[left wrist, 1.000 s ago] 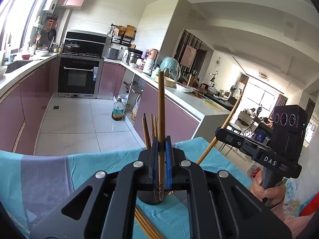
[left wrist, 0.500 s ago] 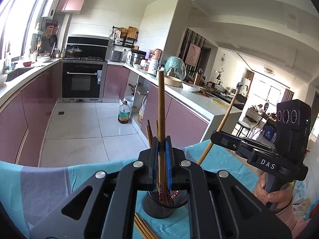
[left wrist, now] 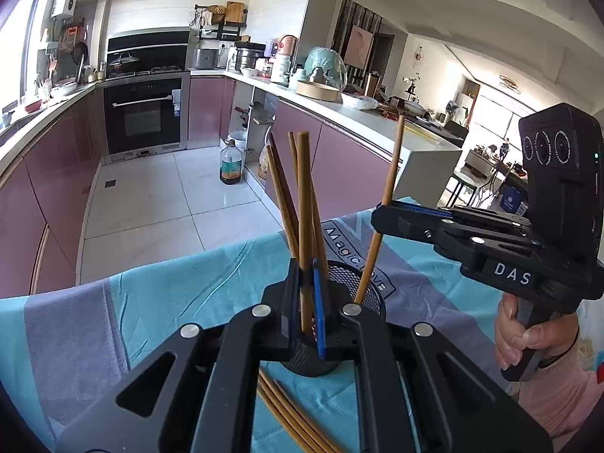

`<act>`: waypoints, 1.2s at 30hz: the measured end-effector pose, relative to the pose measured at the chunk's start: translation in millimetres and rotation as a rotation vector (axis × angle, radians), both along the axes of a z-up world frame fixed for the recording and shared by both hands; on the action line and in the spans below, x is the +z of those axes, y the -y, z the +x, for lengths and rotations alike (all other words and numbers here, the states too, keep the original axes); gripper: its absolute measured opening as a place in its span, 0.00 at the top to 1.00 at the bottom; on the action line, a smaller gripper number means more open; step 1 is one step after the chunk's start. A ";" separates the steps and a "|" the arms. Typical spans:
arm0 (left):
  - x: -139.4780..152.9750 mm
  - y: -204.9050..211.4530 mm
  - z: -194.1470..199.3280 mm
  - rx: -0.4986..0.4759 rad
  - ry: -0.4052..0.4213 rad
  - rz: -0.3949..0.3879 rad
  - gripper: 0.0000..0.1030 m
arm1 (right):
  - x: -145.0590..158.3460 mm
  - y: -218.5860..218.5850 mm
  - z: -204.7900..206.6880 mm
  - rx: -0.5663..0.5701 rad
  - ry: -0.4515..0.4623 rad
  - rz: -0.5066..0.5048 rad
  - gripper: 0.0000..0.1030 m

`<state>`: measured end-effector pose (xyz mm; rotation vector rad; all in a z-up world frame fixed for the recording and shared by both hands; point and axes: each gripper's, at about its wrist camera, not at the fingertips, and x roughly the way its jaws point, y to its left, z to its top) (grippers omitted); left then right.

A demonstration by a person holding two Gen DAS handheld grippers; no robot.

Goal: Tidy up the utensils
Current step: 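Lower the left tool's chopstick into the cup and open it while the right tool releases its own, then move both open tools back over the remaining chopsticks on the cloth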

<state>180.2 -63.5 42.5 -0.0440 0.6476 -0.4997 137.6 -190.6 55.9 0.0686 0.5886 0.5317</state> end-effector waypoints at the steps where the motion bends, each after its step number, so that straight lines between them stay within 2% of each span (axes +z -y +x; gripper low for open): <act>1: -0.7 0.7 2.1 0.000 -0.001 0.002 0.93 | -2.4 -0.5 2.8 -0.003 -0.010 0.000 0.95; 10: -10.4 2.3 18.7 0.037 -0.023 0.006 0.92 | -10.2 -1.9 12.8 -0.034 -0.042 0.011 0.92; 19: -16.0 -3.8 7.0 0.052 -0.015 0.009 0.86 | -9.4 -3.2 5.6 -0.041 -0.029 0.018 0.86; 23: -14.7 -13.1 -5.9 0.080 0.010 0.010 0.78 | -7.3 -3.1 -5.0 -0.035 -0.009 0.019 0.75; 26: -9.0 -19.0 -22.1 0.091 0.050 0.008 0.70 | -4.1 -1.9 -18.9 -0.021 0.017 0.023 0.71; 29: -6.9 -28.6 -39.2 0.103 0.078 0.005 0.65 | -1.2 -3.4 -38.3 0.009 0.048 0.031 0.58; 33: -9.5 -34.2 -54.0 0.118 0.085 0.019 0.59 | -2.0 -9.5 -62.0 0.052 0.083 0.015 0.47; 36: -20.1 -38.2 -64.8 0.122 0.068 0.035 0.55 | -11.6 -15.6 -75.3 0.080 0.073 0.001 0.38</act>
